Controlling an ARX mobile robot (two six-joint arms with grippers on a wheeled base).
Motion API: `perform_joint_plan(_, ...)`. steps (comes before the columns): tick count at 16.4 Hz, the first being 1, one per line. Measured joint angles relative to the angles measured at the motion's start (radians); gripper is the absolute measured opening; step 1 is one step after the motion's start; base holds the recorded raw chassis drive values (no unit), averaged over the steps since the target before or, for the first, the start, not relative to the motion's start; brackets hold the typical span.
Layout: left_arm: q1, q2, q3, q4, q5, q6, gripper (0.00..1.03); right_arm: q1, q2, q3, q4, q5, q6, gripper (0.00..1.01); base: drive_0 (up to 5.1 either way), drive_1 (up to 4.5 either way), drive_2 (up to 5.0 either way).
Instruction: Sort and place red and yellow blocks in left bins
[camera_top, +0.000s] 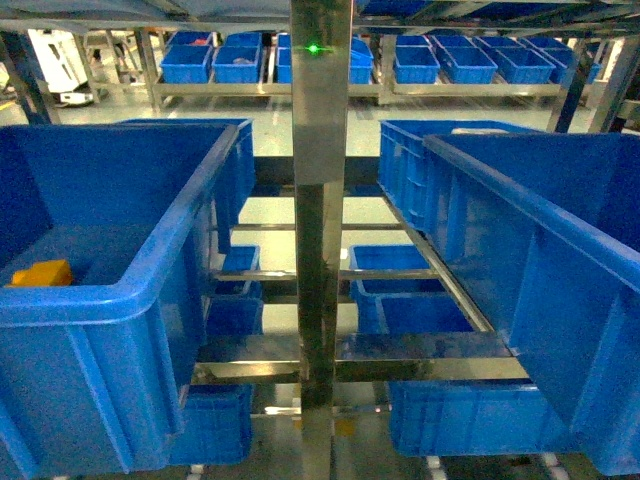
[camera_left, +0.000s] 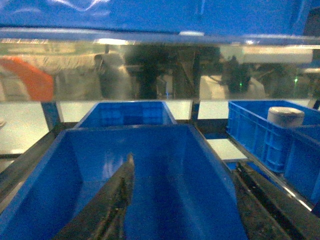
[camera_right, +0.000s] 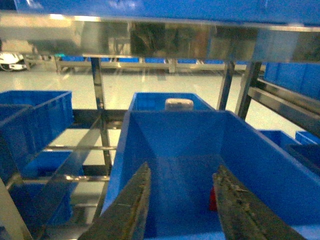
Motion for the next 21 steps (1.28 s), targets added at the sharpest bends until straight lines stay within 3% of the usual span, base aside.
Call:
perform_joint_plan(3, -0.021, -0.095, -0.188, 0.061, -0.043, 0.001, 0.23, -0.006, -0.082, -0.138, 0.039, 0.001, 0.000, 0.05, 0.0, 0.00, 0.0)
perform_joint_plan(4, -0.075, -0.132, -0.233, 0.076, -0.095, 0.001, 0.10, -0.006, -0.113, -0.168, 0.047, 0.002, 0.003, 0.02, 0.0, 0.00, 0.0)
perform_joint_plan(5, -0.090, -0.171, -0.275, 0.086, -0.093, 0.002, 0.02, -0.006, -0.136, -0.195, 0.048, 0.001, 0.003, 0.02, 0.0, 0.00, 0.0)
perform_joint_plan(10, -0.082, -0.320, -0.412, 0.069, -0.105, 0.005, 0.02, -0.006, -0.250, -0.296, 0.034, 0.002, 0.004, 0.02, 0.0, 0.00, 0.0)
perform_joint_plan(18, -0.082, -0.587, -0.517, -0.093, -0.104, 0.005, 0.02, -0.006, -0.421, -0.388, -0.033, 0.002, 0.004, 0.02, 0.0, 0.00, 0.0)
perform_joint_plan(19, -0.082, -0.599, -0.542, -0.060, -0.105, 0.005, 0.02, -0.006, -0.434, -0.388, -0.048, 0.003, 0.004, 0.02, 0.0, 0.00, 0.0)
perform_joint_plan(21, -0.082, -0.656, -0.542, -0.118, -0.105, 0.005, 0.02, -0.006, -0.591, -0.388, -0.232, 0.002, 0.004, 0.02, 0.0, 0.00, 0.0)
